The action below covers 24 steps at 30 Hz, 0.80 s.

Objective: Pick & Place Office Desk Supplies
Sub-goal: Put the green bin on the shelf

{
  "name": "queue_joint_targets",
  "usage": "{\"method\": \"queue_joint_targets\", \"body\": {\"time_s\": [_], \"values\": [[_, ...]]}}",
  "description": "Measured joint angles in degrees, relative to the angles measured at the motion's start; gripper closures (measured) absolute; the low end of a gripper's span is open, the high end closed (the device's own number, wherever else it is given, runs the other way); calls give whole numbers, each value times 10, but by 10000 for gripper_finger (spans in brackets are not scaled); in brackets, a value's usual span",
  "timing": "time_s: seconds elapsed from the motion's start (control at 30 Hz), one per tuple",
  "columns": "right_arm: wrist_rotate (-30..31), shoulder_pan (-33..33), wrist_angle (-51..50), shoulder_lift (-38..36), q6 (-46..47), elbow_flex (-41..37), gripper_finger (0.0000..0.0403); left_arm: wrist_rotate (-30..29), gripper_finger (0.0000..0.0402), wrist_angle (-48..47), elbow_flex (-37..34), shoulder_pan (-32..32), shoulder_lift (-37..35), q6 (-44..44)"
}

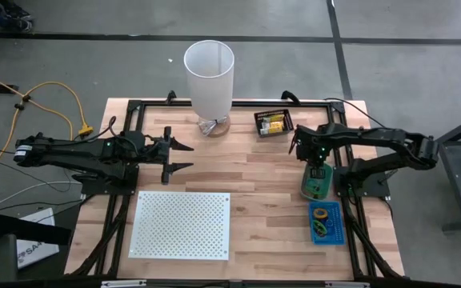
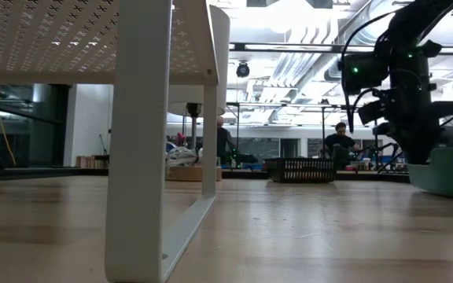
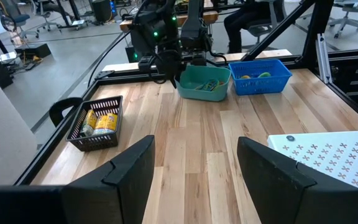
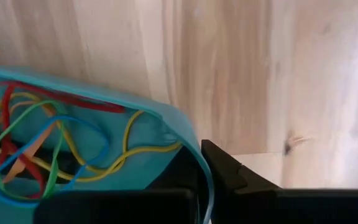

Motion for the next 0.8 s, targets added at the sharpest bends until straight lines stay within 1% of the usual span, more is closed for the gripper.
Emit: {"method": "queue_joint_targets", "body": {"time_s": [0.23,0.37,0.5,0.6,0.8], "values": [[3,0,-21,0,7,44,399,0,181,0,0,0,0,0],[-1,0,-43,0,35,78,399,0,181,0,0,0,0,0],[-22,0,-73,0,78,112,399,0,181,0,0,0,0,0],[-26,4,-84,0,123,136,399,0,181,0,0,0,0,0],[-26,39,-94,0,211,187,399,0,181,0,0,0,0,0]]}}
